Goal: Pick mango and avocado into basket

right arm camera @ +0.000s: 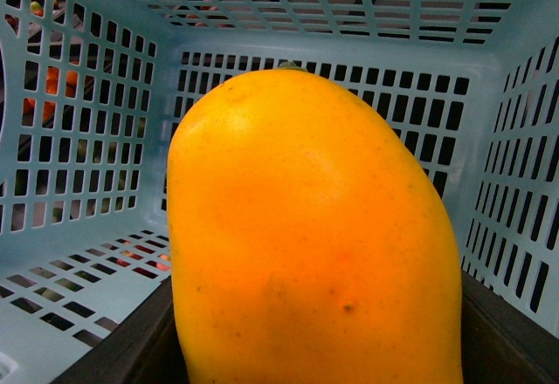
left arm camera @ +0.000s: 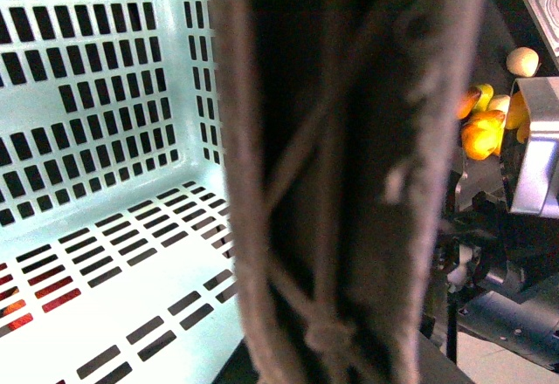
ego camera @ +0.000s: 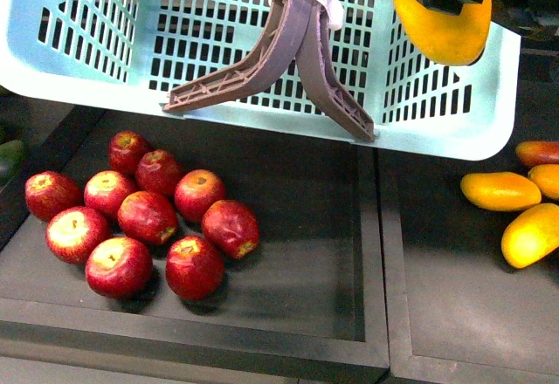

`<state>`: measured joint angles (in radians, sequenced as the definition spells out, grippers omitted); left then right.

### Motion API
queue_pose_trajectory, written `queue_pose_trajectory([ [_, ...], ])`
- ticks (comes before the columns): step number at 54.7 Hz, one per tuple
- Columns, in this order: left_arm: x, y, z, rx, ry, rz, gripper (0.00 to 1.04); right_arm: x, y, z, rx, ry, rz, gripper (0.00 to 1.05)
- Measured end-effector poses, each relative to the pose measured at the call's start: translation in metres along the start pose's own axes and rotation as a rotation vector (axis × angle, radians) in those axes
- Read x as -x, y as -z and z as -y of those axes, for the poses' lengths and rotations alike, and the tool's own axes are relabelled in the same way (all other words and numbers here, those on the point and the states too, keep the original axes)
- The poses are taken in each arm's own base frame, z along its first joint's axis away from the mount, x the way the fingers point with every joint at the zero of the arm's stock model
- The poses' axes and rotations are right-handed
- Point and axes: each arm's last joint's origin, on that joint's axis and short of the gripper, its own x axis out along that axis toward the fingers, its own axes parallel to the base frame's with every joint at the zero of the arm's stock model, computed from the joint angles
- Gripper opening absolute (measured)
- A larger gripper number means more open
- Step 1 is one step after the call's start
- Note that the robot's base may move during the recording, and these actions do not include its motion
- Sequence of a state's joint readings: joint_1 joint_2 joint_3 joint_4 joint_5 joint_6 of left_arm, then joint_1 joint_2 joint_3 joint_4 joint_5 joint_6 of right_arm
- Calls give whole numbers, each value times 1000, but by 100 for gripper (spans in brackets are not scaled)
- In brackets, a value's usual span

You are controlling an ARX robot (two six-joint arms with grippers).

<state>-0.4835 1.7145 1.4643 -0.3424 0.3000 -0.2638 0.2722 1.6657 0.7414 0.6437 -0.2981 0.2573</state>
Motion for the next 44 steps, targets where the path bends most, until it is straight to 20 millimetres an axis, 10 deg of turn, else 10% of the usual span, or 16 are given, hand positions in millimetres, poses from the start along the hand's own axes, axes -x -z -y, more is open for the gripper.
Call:
queue_pose_trajectory([
  [10, 0, 0, 0, -1, 0, 0, 7, 7, -6, 6, -36, 50, 76, 99],
  [28, 0, 1, -1, 5, -5, -5, 7, 126, -18, 31, -69, 288, 276, 97],
  [44, 0, 1, 0, 5, -2, -6, 7, 211, 32, 22, -81, 490, 346, 97],
])
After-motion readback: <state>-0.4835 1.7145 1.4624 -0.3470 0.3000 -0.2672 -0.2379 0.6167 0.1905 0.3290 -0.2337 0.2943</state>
